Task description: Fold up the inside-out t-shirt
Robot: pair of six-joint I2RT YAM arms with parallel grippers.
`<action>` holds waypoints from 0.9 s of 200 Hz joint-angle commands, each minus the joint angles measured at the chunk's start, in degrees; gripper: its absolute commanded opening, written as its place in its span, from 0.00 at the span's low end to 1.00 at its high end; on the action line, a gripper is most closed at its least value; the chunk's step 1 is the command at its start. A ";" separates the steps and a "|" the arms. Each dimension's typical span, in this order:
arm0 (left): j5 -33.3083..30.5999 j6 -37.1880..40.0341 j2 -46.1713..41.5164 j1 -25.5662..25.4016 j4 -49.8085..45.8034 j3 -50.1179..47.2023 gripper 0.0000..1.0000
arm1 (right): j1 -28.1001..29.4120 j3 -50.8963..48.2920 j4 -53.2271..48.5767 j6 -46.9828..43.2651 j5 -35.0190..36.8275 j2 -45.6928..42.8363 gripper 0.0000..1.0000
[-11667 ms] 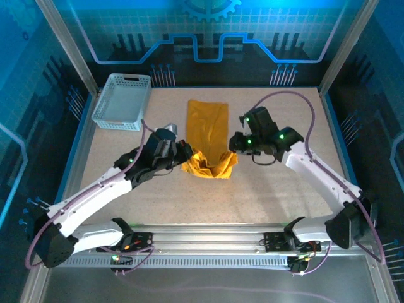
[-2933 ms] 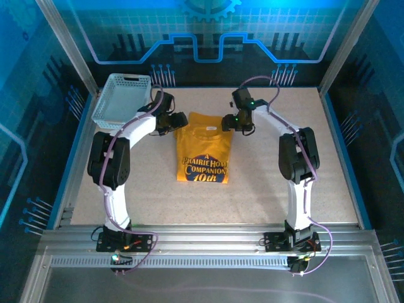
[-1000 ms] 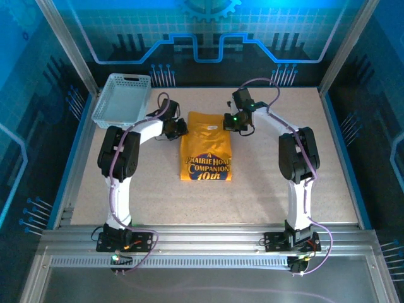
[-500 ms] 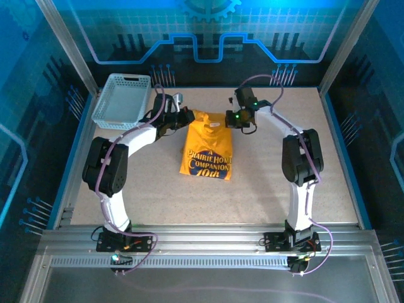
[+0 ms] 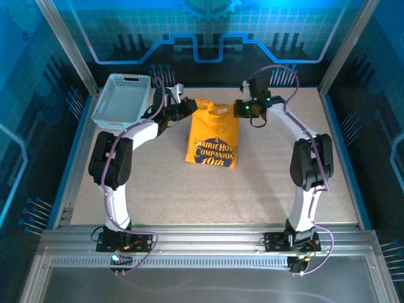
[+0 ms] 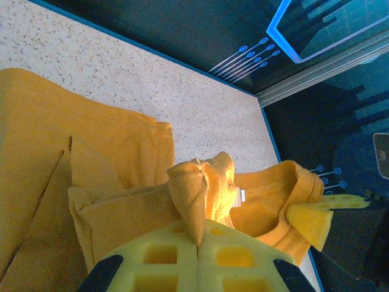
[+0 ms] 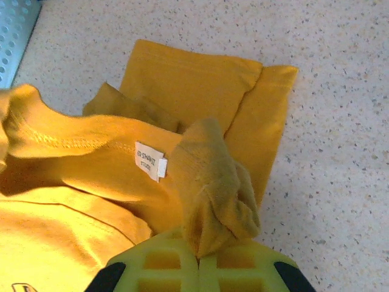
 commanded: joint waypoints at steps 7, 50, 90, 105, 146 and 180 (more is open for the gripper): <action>-0.50 -1.25 -4.84 0.11 2.56 -5.89 0.00 | 0.00 -5.36 2.59 -0.91 -1.00 -4.32 0.00; -2.55 -0.59 -7.29 -2.37 -1.16 -15.34 0.00 | 2.94 -11.35 4.08 -0.71 -1.48 -3.89 0.00; -5.58 3.76 1.77 -5.14 -14.54 -6.35 0.00 | 6.76 -6.80 1.52 -0.65 2.25 7.00 0.00; -7.50 4.52 5.08 -6.08 -21.09 -2.75 0.00 | 7.88 -4.53 -1.10 0.18 3.04 10.17 0.00; -12.23 4.40 0.93 -9.44 -23.08 -10.04 0.00 | 10.63 -9.92 -3.27 4.11 6.09 8.22 0.00; -15.20 0.62 -8.46 -13.53 -18.11 -25.19 0.00 | 12.78 -23.84 -0.77 8.20 7.71 -2.00 0.00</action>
